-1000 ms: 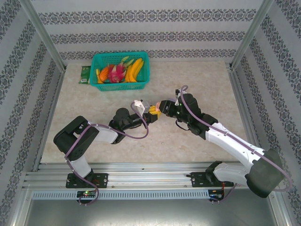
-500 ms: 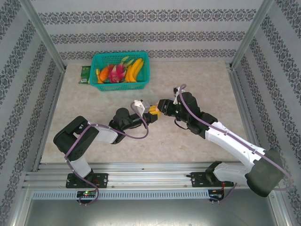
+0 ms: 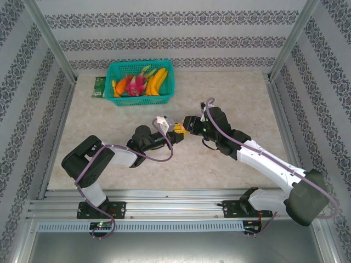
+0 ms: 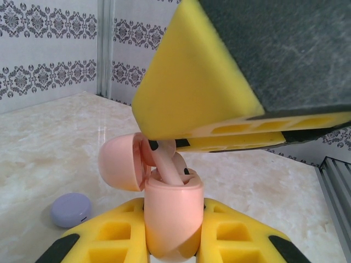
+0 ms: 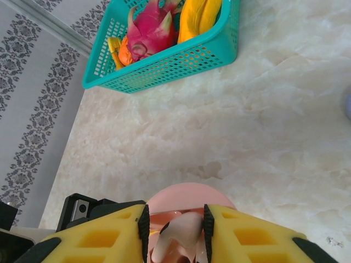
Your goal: Insert the wireless bluetooth earbuds into the charging case
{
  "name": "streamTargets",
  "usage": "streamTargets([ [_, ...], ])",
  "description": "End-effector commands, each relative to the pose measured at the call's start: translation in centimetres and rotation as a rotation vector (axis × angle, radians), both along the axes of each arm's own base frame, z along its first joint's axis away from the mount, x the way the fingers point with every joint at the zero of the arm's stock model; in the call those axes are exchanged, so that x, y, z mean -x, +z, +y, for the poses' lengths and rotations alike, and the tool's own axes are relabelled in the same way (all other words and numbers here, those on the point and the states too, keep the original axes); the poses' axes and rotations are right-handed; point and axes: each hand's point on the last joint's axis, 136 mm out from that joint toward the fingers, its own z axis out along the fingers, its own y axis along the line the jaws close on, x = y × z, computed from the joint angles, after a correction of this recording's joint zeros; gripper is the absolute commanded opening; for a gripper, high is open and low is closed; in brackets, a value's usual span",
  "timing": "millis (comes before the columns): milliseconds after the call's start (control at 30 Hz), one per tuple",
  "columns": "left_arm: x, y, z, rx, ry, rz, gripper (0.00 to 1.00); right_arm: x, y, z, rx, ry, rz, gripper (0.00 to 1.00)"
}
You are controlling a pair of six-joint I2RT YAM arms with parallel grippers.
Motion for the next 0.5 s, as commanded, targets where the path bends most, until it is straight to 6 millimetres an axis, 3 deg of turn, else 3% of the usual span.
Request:
streamTargets([
  [0,1.14,3.20,-0.60,0.047,-0.045,-0.092,0.00,0.18,0.75,1.28,0.023,0.051,-0.029,0.31],
  [467,1.01,3.24,-0.58,0.045,-0.039,-0.092,0.00,0.57,0.86,1.70,0.141,0.066,-0.070,0.17],
])
